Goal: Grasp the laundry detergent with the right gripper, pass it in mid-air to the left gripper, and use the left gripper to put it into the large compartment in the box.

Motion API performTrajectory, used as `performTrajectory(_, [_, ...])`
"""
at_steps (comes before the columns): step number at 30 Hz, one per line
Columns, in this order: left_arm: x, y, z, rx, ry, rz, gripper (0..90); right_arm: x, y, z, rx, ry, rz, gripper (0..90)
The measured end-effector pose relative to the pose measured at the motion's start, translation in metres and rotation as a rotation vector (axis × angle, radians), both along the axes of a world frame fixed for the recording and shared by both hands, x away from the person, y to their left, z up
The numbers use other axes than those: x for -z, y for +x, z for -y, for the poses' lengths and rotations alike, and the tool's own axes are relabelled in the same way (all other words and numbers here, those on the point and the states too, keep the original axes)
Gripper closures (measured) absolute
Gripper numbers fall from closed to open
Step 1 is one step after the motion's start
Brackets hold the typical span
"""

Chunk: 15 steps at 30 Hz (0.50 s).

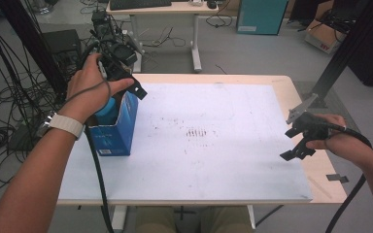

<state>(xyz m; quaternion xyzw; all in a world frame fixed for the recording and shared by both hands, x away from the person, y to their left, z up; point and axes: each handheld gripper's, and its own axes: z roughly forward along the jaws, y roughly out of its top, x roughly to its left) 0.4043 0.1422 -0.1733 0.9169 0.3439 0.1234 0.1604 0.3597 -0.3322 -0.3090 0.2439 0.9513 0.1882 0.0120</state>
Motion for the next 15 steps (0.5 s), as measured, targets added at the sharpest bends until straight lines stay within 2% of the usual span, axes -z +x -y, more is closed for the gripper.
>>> performTrajectory(2, [0.004,-0.003,0.009,0.061,0.028,-0.01,8.8,-0.001,0.0,0.0,0.007,0.006,0.005,7.9])
performTrajectory(6, [0.012,-0.01,0.026,0.151,0.052,-0.023,8.7,-0.003,0.0,0.001,0.006,0.014,0.007,7.9])
performTrajectory(12, [0.021,-0.023,0.051,0.261,0.088,-0.034,8.5,-0.007,0.002,0.001,0.007,0.021,0.014,7.7])
performTrajectory(15, [0.023,-0.028,0.062,0.296,0.089,-0.034,8.4,-0.006,0.002,0.002,0.005,0.026,0.016,7.7])
